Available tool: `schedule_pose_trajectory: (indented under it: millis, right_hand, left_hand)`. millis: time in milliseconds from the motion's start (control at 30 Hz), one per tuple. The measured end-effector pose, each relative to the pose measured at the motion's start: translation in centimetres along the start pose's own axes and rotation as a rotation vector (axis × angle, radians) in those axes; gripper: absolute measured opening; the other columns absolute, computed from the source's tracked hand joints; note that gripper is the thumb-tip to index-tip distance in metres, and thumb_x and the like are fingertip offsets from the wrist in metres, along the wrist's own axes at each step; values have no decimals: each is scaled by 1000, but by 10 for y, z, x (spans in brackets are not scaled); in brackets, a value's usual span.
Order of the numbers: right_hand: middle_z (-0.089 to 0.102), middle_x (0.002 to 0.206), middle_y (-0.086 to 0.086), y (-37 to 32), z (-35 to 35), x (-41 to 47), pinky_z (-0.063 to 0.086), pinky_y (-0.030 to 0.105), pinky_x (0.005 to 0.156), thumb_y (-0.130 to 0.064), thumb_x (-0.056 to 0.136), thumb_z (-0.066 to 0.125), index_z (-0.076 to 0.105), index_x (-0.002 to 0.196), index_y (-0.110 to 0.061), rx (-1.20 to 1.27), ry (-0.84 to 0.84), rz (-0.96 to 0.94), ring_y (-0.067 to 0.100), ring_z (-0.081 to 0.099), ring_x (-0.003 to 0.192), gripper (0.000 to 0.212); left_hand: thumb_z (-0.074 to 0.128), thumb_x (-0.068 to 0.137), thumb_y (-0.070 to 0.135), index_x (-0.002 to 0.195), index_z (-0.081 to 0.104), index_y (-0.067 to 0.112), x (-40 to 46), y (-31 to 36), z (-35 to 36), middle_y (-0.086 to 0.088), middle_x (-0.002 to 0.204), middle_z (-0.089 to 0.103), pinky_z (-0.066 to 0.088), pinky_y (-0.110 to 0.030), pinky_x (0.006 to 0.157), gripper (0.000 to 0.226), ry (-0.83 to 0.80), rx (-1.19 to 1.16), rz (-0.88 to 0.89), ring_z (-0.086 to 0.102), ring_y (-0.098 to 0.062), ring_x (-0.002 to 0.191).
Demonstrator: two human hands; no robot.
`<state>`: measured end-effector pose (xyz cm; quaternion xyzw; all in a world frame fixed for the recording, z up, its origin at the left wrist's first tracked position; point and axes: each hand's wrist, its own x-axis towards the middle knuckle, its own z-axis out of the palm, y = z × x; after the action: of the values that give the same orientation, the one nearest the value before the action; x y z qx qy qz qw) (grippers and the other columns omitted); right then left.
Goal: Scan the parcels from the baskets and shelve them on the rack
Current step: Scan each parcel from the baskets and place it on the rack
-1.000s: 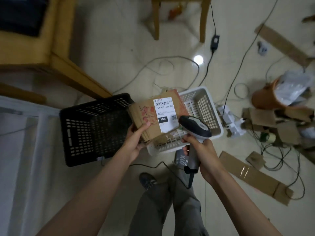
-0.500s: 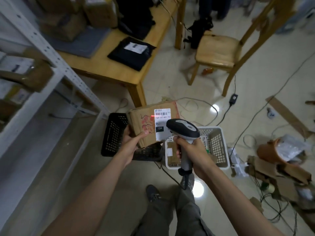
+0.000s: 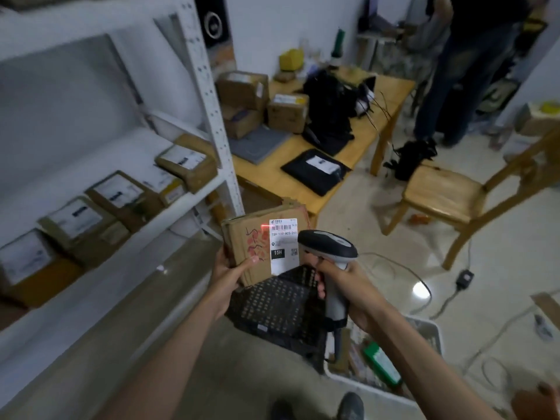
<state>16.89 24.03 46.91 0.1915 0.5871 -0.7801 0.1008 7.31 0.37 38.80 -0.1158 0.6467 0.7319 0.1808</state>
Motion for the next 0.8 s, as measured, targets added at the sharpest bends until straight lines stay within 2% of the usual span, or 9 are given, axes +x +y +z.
schedule_pose_trajectory:
  millis: [67, 100, 200, 300, 367, 500, 600, 700, 800]
  right_hand:
    - [63, 69, 9, -23, 26, 12, 50, 25, 49, -16, 94, 71, 72, 82, -11, -30, -39, -58, 15, 54, 51, 14]
    - [63, 68, 9, -35, 40, 19, 48, 23, 46, -14, 94, 70, 71, 80, -10, -43, -47, -98, 13, 53, 47, 15]
    - [63, 72, 13, -74, 84, 36, 46, 23, 45, -9, 95, 67, 69, 87, -4, -61, -131, -210, 13, 52, 46, 9]
    - [66, 78, 11, -110, 126, 47, 49, 23, 48, -12, 95, 69, 68, 101, -2, -40, -237, -280, 14, 54, 52, 12]
    - [68, 81, 10, -131, 151, 54, 52, 26, 52, -12, 94, 70, 69, 103, -3, -20, -265, -330, 16, 58, 57, 13]
    - [70, 74, 10, -172, 193, 66, 56, 29, 57, -10, 94, 70, 73, 94, -5, 53, -303, -436, 20, 65, 63, 6]
    - [73, 79, 12, -200, 215, 69, 59, 28, 61, -10, 95, 69, 72, 101, -1, 121, -348, -511, 20, 70, 67, 11]
    - [75, 82, 12, -226, 230, 66, 64, 31, 69, -13, 95, 70, 78, 88, -9, 177, -432, -533, 22, 74, 73, 11]
    - [76, 76, 7, -253, 242, 63, 63, 35, 71, -11, 96, 67, 81, 70, -20, 176, -485, -599, 20, 74, 70, 32]
  left_hand:
    - [94, 56, 35, 132, 55, 34, -4, 25, -18, 7, 117, 73, 61, -48, 85, 86, 56, -29, 51, 71, -21, 107]
    - [92, 59, 30, 128, 59, 33, -6, 39, -27, 6, 116, 74, 61, -50, 85, 77, 88, -44, 89, 71, -23, 107]
    - [87, 69, 20, 113, 65, 35, -16, 85, -56, 11, 107, 76, 62, -43, 74, 52, 193, -83, 228, 73, -21, 102]
    - [87, 73, 23, 132, 59, 29, -34, 132, -83, 5, 124, 71, 61, -47, 84, 65, 281, -108, 324, 71, -21, 109]
    - [87, 69, 32, 134, 58, 29, -47, 163, -96, 3, 125, 71, 58, -52, 91, 72, 336, -108, 374, 68, -23, 113]
    - [87, 71, 29, 133, 56, 29, -72, 220, -105, 0, 124, 70, 59, -57, 86, 69, 454, -166, 469, 69, -30, 109]
    - [88, 64, 37, 139, 51, 27, -91, 254, -100, 3, 127, 66, 62, -45, 78, 84, 510, -171, 576, 70, -25, 106]
    - [93, 58, 48, 142, 49, 30, -108, 287, -89, 7, 129, 64, 62, -38, 75, 96, 536, -148, 667, 70, -18, 106]
    - [92, 60, 47, 140, 51, 29, -114, 321, -74, 6, 129, 67, 60, -40, 85, 91, 546, -162, 741, 70, -14, 107]
